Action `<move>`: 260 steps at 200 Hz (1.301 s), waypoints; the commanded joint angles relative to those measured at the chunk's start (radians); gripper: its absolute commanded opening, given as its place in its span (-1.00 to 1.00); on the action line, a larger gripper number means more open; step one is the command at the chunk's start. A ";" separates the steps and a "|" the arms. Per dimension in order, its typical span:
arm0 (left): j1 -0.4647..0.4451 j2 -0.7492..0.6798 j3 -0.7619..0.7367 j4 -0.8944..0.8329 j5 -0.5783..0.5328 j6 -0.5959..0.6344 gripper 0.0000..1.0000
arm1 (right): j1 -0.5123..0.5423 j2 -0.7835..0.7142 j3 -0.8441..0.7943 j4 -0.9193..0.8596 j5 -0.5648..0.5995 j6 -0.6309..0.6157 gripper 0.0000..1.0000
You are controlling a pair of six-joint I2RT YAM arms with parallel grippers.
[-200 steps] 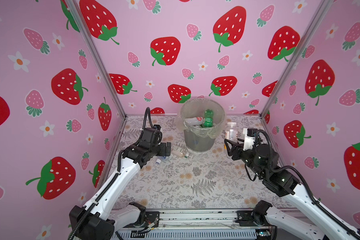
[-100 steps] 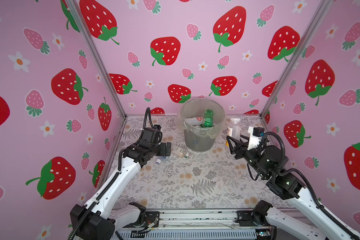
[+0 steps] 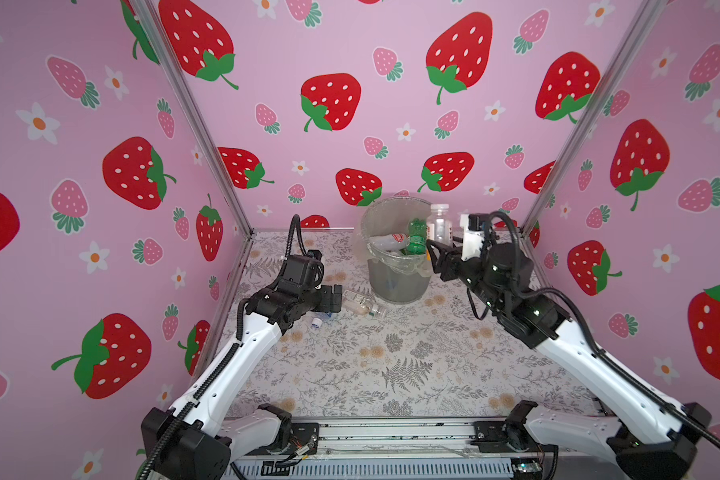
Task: Throw the plastic bottles in the bin
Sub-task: 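Move the tea bottle over the bin and open the right gripper, then withdraw the right gripper while the left gripper reaches toward the blue-capped bottle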
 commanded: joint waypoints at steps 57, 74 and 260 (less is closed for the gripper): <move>0.014 -0.018 0.034 -0.019 -0.009 0.011 0.98 | -0.117 0.314 0.393 -0.169 -0.142 0.027 0.99; 0.019 -0.019 0.035 -0.019 -0.003 0.011 0.98 | -0.118 0.190 0.251 -0.116 -0.128 0.029 0.99; 0.049 0.006 0.030 -0.017 -0.025 -0.019 0.98 | -0.122 -0.447 -0.474 -0.113 -0.109 0.099 0.99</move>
